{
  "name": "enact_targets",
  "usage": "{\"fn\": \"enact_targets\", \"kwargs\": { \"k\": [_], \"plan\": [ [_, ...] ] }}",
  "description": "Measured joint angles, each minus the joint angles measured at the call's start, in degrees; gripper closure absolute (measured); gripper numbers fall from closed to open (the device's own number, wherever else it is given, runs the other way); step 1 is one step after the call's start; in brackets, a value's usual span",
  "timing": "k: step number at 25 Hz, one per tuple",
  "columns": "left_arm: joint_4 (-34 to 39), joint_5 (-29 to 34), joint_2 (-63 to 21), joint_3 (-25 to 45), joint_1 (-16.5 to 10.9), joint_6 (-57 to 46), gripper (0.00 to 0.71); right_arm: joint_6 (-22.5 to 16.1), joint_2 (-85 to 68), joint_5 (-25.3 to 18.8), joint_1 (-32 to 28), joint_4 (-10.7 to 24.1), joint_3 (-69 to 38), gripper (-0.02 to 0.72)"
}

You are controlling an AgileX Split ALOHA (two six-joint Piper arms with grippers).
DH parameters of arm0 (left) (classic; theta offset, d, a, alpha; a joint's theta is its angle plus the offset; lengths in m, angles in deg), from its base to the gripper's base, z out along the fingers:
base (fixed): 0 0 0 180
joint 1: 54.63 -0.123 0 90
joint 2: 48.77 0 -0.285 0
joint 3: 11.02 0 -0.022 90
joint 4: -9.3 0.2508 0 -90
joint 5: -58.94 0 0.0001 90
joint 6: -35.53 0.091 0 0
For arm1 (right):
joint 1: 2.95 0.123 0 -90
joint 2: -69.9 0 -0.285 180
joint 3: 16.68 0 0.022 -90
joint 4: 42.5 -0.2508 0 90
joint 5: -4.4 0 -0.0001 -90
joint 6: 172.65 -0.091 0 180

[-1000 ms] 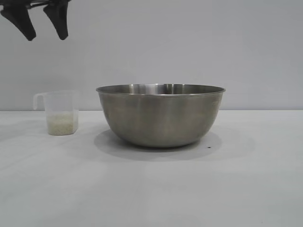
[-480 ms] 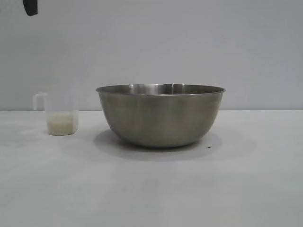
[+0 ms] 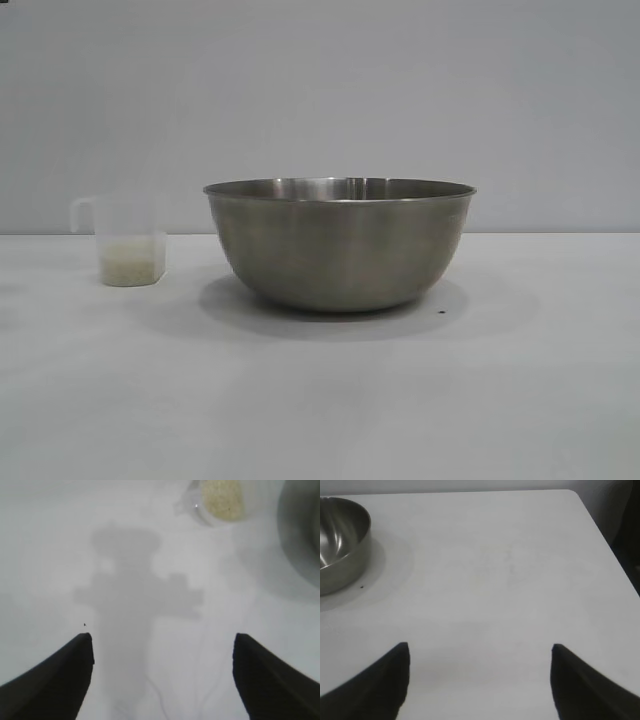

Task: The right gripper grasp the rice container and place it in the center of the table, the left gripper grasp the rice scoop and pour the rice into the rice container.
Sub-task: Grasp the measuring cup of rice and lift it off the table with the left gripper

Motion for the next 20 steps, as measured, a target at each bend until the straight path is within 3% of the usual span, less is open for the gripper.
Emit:
{"fn": "enact_targets", "kwargs": {
  "k": [8,17,20],
  "plan": [
    [-2.23,-27.09,-4.97,21.11,0.0,-1.18,0.205,0.0,0.0,-0.03,0.0,0.0,0.0,0.189],
    [-7.78,-49.44,-5.34,34.48,0.0,-1.32,0.205,-0.09,0.0,-0.03,0.0,0.0,0.0,0.189],
    [-7.87,-60.68,-5.34,40.67,0.0,-1.32,0.205,-0.09,0.0,-0.03,0.0,0.08,0.0,0.189]
  ]
}}
